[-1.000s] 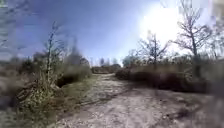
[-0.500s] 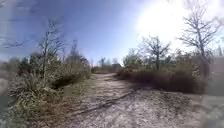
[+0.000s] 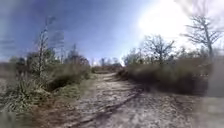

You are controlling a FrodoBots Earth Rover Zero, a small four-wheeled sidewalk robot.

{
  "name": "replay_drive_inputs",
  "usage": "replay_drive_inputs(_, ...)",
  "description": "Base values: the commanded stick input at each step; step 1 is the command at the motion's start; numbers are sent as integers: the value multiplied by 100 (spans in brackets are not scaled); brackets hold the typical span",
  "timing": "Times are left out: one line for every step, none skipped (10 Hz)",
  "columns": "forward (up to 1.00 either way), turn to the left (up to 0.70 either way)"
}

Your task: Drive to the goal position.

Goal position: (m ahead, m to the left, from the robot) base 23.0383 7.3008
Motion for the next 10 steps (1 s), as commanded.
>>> replay_drive_inputs(70, 3)
replay_drive_inputs(70, 3)
replay_drive_inputs(70, 3)
replay_drive_inputs(70, 3)
replay_drive_inputs(70, 3)
replay_drive_inputs(70, 3)
replay_drive_inputs(70, 6)
replay_drive_inputs(70, 8)
replay_drive_inputs(70, 8)
replay_drive_inputs(70, 5)
